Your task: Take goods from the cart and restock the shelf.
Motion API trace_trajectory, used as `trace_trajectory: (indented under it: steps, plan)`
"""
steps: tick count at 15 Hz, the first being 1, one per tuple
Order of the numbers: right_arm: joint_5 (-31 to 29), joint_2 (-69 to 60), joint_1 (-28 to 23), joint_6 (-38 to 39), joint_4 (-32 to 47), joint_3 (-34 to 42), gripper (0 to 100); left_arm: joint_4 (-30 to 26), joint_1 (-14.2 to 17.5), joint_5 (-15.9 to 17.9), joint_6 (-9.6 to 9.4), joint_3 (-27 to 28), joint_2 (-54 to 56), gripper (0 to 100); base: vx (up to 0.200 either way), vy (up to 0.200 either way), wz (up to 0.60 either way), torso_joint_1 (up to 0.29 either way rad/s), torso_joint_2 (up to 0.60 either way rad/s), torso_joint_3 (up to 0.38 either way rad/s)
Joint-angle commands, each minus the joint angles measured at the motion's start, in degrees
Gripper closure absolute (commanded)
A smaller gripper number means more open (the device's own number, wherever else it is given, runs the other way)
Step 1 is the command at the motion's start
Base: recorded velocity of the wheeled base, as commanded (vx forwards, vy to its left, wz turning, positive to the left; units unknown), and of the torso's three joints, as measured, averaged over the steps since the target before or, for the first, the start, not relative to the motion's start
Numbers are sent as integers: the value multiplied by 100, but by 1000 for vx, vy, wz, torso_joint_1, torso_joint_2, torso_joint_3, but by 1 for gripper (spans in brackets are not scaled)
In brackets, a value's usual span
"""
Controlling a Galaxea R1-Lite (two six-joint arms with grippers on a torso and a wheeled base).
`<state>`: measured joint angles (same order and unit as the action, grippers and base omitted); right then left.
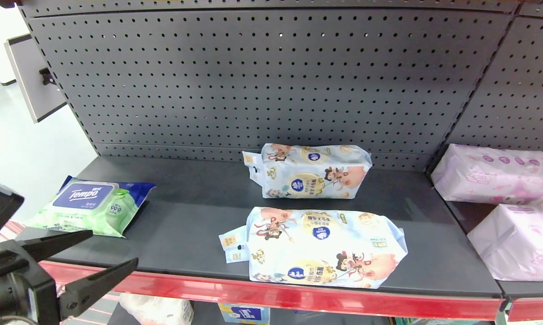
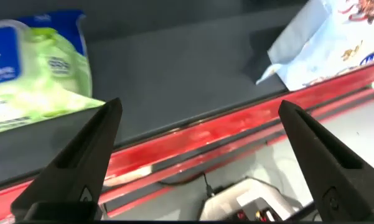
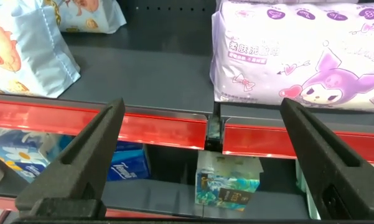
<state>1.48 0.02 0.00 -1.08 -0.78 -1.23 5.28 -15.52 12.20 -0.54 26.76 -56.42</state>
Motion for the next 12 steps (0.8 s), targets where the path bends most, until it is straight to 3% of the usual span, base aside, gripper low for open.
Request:
trace_trajectory:
  steps: [1, 3, 5, 7, 8, 10, 11, 12]
  plan:
    - [11, -2, 0, -85, 8, 0, 0, 17, -206, 1, 18, 102, -396, 0, 0, 0, 0, 0, 0, 0]
    - [63, -2, 0, -182, 16, -9, 0, 26, -347, 1, 106, 154, -458, 0, 0, 0, 0, 0, 0, 0]
    - [257, 103, -9, -322, 16, -9, 0, 87, -320, -16, 370, 145, -352, 0, 0, 0, 0, 0, 0, 0]
    - [11, 542, -141, -885, -19, -105, 0, 35, -241, -104, 528, 58, 175, 0, 0, 0, 0, 0, 0, 0]
    - [-253, 1439, -237, -797, -36, -835, 0, -27, -206, -166, 519, -92, 518, 0, 0, 0, 0, 0, 0, 0]
    - [-209, 3091, -158, -102, -1, -2171, 0, -203, -197, -412, 493, -338, 1195, 0, 0, 0, 0, 0, 0, 0]
    - [55, 3583, 26, -58, -27, -2452, 0, -405, -197, -544, 493, -417, 1493, 0, 0, 0, 0, 0, 0, 0]
    - [819, 4304, 650, -401, -63, -2654, 0, -994, -197, -895, 493, -391, 2073, 0, 0, 0, 0, 0, 0, 0]
